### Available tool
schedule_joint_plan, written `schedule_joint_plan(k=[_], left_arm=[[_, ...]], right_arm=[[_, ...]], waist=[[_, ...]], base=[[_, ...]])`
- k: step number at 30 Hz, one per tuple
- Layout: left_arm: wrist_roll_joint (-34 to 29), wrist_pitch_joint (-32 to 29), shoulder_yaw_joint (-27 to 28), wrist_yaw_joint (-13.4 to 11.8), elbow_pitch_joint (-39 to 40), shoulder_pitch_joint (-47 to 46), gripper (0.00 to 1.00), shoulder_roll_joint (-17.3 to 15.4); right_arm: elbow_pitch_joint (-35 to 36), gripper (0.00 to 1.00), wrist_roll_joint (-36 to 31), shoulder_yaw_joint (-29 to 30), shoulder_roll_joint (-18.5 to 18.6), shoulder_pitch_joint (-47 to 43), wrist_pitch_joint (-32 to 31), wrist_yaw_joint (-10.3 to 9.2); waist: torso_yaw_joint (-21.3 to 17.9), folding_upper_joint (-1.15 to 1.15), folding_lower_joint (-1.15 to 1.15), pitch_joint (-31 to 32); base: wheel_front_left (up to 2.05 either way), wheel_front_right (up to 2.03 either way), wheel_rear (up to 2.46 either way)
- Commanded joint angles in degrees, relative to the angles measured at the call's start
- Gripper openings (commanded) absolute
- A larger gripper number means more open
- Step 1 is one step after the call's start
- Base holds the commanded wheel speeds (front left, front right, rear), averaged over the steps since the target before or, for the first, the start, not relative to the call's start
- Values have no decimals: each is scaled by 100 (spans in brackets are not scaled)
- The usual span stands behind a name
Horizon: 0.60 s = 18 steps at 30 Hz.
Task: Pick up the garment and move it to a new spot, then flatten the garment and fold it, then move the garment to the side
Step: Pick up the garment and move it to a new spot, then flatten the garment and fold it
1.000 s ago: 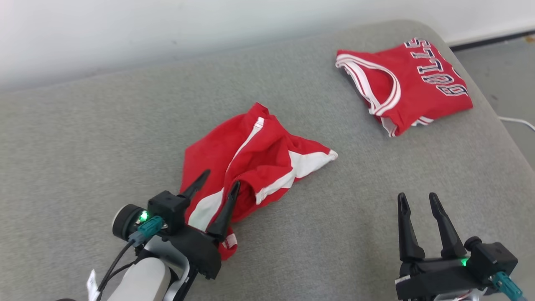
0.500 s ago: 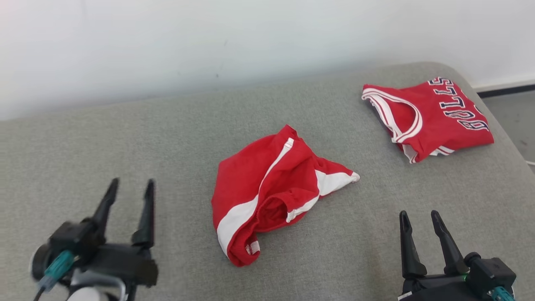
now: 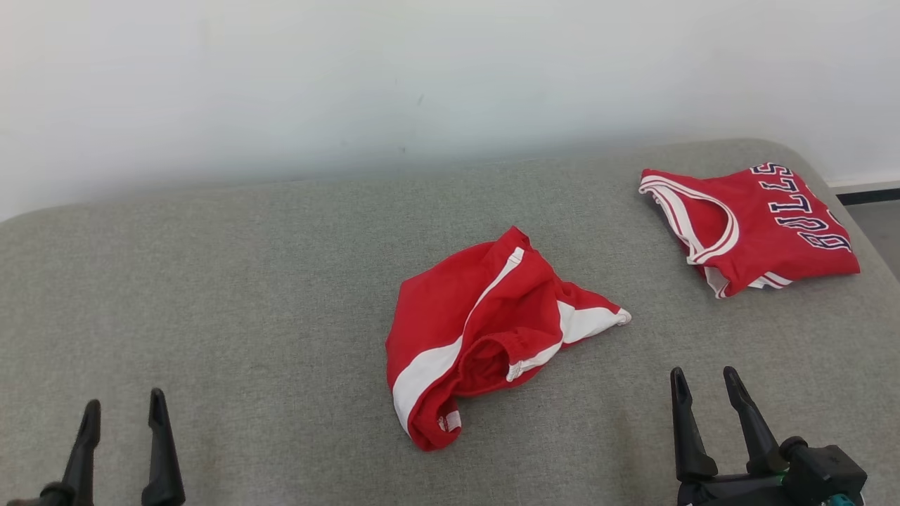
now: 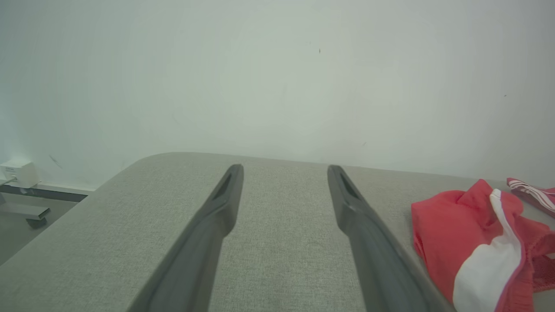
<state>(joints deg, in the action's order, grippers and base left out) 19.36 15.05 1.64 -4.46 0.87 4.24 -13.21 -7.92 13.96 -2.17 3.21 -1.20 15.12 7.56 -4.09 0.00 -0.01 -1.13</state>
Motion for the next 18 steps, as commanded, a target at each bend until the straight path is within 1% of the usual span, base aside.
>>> schedule_joint_plan(k=[1, 6, 10, 15, 18], left_arm=[[-136, 12, 94, 74, 35, 110, 100, 108], [-367, 12, 323, 293, -84, 238, 100, 423], [-549, 12, 408, 488, -189, 184, 100, 576], [-721, 13, 548, 656, -293, 110, 100, 701], [-831, 13, 532, 760, -336, 49, 100, 771]], right_arm=[[16, 100, 10, -15, 28, -47, 0, -17], [23, 100, 24, -15, 37, -70, 0, -17], [20, 100, 26, -5, 50, -91, 0, -17], [8, 100, 31, -17, 47, -87, 0, -17], [3, 100, 36, -29, 45, -77, 0, -17]], waist=[[39, 0, 1, 15], [96, 0, 1, 21], [135, 0, 1, 22], [134, 0, 1, 30], [115, 0, 1, 19]], base=[[0, 0, 0], [0, 0, 0], [0, 0, 0], [0, 0, 0], [0, 0, 0]])
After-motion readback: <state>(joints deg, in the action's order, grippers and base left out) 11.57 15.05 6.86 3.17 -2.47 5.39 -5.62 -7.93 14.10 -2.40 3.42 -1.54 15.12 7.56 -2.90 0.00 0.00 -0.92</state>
